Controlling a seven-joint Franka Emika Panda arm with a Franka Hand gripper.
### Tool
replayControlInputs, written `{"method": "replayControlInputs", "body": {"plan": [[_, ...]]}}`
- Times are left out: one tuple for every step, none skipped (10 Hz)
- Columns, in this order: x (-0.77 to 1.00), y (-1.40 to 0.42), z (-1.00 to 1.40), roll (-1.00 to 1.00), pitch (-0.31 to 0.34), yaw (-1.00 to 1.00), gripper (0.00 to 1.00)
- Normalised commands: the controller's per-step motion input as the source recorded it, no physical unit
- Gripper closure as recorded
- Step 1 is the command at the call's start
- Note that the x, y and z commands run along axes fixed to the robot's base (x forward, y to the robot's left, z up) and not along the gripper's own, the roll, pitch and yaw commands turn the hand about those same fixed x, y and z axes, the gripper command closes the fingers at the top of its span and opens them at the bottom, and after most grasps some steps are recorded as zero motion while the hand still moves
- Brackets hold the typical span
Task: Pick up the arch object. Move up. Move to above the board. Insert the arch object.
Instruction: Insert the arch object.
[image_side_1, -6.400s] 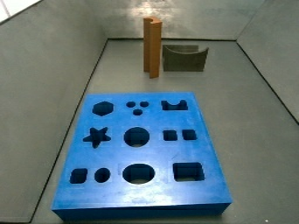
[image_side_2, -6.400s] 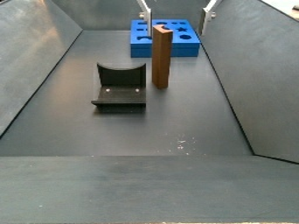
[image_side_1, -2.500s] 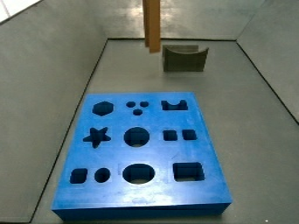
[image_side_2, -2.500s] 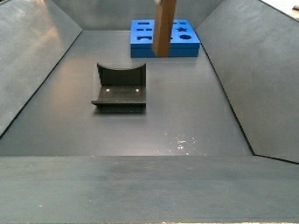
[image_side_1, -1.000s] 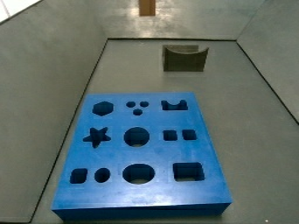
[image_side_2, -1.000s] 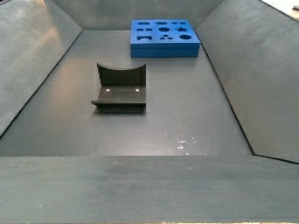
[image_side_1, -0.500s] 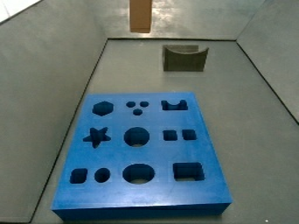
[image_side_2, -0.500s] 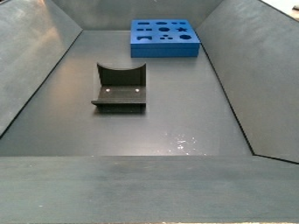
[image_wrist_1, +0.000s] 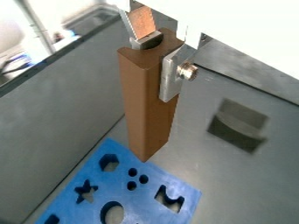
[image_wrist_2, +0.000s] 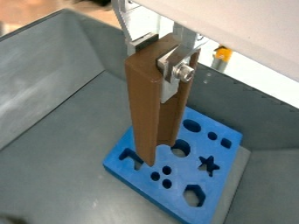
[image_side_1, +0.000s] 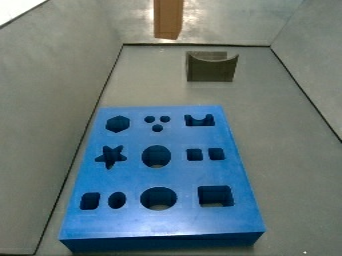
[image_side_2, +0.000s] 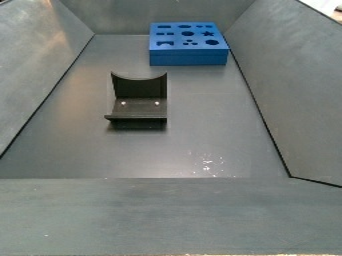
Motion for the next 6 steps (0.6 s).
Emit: {"method": "replayControlInputs", "body": {"plan": [[0.10,0.00,-0.07,0.04,-0.014,-0.94,1.00],[0.04,0.00,-0.19,0.08,-0.034,-0.99,1.00],[0.00,0.00,-0.23,0.08,-0.039,-1.00,1.00],[0.00,0.00,-0.23,0.08,-0.040,-1.00,1.00],[0.03,0.00,-0.25,0.08,-0.064,-0.99,1.00],[0.10,0.00,-0.27,0.09,-0.066,-0.93,1.00]]}}
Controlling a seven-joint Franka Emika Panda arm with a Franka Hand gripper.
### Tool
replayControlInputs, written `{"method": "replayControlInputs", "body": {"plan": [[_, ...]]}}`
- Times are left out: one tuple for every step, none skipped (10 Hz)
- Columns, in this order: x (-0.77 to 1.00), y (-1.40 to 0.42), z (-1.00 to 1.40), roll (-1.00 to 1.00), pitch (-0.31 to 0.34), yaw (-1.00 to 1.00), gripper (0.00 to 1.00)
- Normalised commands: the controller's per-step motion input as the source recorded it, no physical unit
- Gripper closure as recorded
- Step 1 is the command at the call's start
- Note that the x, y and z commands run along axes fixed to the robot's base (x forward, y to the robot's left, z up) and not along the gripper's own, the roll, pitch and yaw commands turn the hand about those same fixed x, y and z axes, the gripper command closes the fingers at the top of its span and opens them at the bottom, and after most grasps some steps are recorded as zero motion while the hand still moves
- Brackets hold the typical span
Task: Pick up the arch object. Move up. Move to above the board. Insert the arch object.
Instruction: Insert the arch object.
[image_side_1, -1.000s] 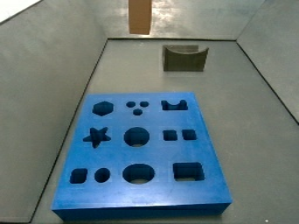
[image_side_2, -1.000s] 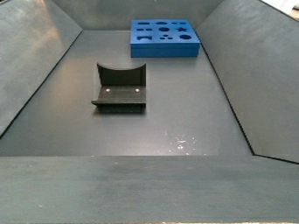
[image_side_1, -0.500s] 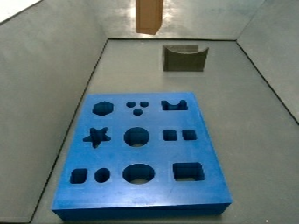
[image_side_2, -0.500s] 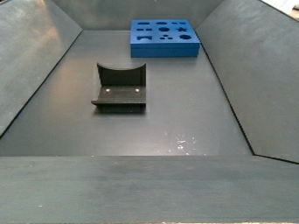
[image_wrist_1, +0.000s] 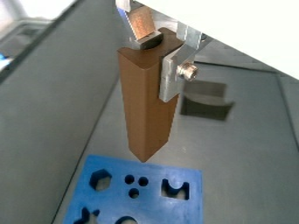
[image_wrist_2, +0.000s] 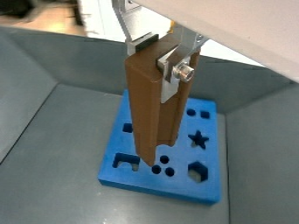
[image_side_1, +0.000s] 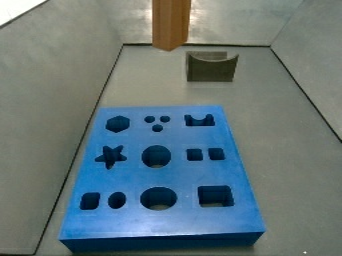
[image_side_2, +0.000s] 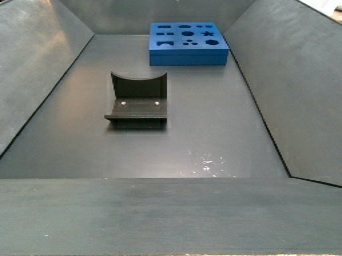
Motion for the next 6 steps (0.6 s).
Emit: {"method": "replayControlInputs", "body": {"plan": [[0.15,-0.02,-0.29,0.10,-0.046,-0.89,1.00],[0.23,-0.10,-0.32,0.10,-0.041,-0.82,1.00],[0.30,-0.18,-0.34,0.10,-0.017,-0.72,1.00],[0.28,-0.19,-0.27,0.06,0.000,-0.75,1.00],[0.27,-0.20,-0.28,0.07,0.000,-0.74,1.00],[0.18,-0.18,-0.26,0.05,0.000,-0.81,1.00]]}}
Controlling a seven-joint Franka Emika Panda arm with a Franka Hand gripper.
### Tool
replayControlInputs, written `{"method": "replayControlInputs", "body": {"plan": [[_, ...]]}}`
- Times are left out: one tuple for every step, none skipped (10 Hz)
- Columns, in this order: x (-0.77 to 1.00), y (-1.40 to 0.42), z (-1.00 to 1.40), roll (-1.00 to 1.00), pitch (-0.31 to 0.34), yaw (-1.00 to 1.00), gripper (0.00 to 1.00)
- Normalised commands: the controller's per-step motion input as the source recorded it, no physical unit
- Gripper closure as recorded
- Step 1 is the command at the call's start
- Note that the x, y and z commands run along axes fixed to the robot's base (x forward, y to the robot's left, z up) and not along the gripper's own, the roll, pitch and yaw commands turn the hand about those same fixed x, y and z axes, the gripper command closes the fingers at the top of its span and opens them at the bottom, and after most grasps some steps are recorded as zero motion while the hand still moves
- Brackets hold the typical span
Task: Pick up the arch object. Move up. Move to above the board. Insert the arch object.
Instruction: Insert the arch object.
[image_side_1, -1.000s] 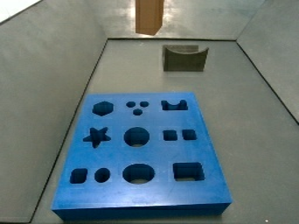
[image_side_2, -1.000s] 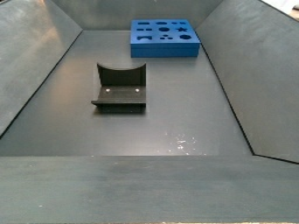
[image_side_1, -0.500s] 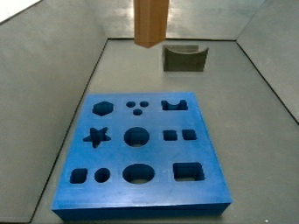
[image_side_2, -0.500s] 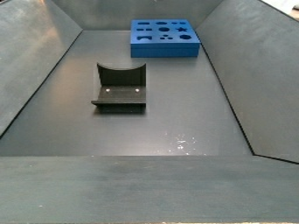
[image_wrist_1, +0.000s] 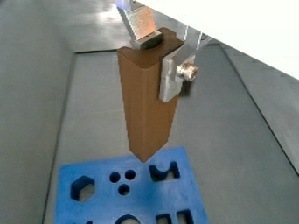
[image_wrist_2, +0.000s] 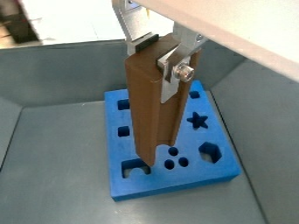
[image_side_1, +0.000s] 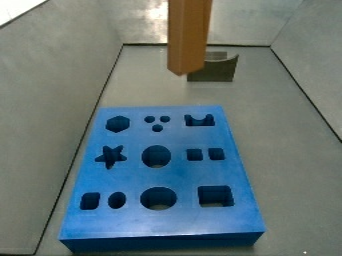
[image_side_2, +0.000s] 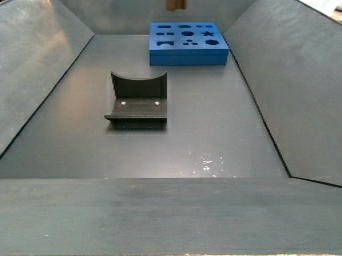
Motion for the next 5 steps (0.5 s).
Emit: {"method": "replayControlInputs", "body": {"plan": [[0.12,-0.17,-0.25,0.05,0.000,-0.87,1.00],[0.01,-0.12,-0.28,0.04,-0.004,-0.98,1.00],[0.00,-0.03,-0.32,0.01,0.000,-1.00,1.00],[0.00,-0.02,-0.31,0.00,0.000,-1.00,1.00],[0.00,-0.03,-0.27,0.00,0.000,-1.00,1.00]]}}
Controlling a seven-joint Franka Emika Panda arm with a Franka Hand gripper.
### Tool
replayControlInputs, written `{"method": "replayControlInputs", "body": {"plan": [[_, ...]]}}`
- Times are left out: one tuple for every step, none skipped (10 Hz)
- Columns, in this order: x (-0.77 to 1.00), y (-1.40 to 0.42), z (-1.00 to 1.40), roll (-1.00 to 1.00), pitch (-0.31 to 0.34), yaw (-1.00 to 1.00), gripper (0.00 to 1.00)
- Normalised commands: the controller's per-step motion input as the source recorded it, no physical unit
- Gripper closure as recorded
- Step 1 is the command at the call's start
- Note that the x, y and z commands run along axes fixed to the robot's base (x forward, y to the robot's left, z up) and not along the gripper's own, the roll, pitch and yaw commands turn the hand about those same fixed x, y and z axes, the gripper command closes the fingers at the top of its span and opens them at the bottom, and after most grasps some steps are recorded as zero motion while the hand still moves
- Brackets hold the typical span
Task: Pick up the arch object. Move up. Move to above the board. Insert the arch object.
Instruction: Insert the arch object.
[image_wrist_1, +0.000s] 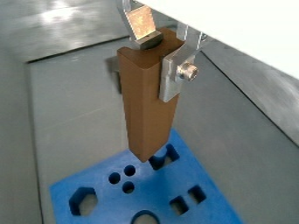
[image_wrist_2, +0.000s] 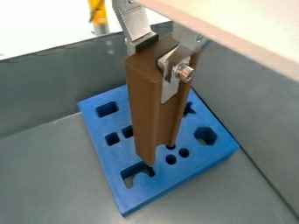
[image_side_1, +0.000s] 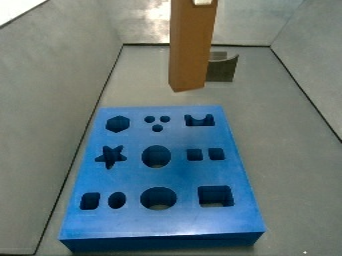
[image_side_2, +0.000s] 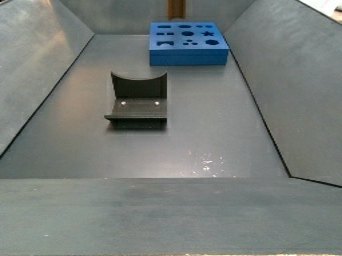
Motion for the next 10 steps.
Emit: {"method": "replayControlInputs", "body": {"plan": [[0.00,-0.03,-0.27,0.00,0.000,-1.00,1.00],[0.09,-0.05,-0.27,0.00,0.000,-0.93,1.00],[0.14,-0.05,-0.27,0.00,0.000,-0.89,1.00],[0.56,-0.05,-0.19,0.00,0.000,-0.53,1.00],[0.31,0.00,0.01,0.01,0.106,-0.29,1.00],[-0.05,0.00,0.00,0.00,-0.040,0.00,1.00],[0.05,0.00,-0.25,-0.03,-0.027,0.04,1.00],[0.22,0.00,-0.45,0.00,-0.013,0.02,1.00],[0.13,0.00,-0.47,0.00,-0.006,0.00,1.00],[0.13,0.00,-0.43,-0.03,-0.006,0.00,1.00]]}}
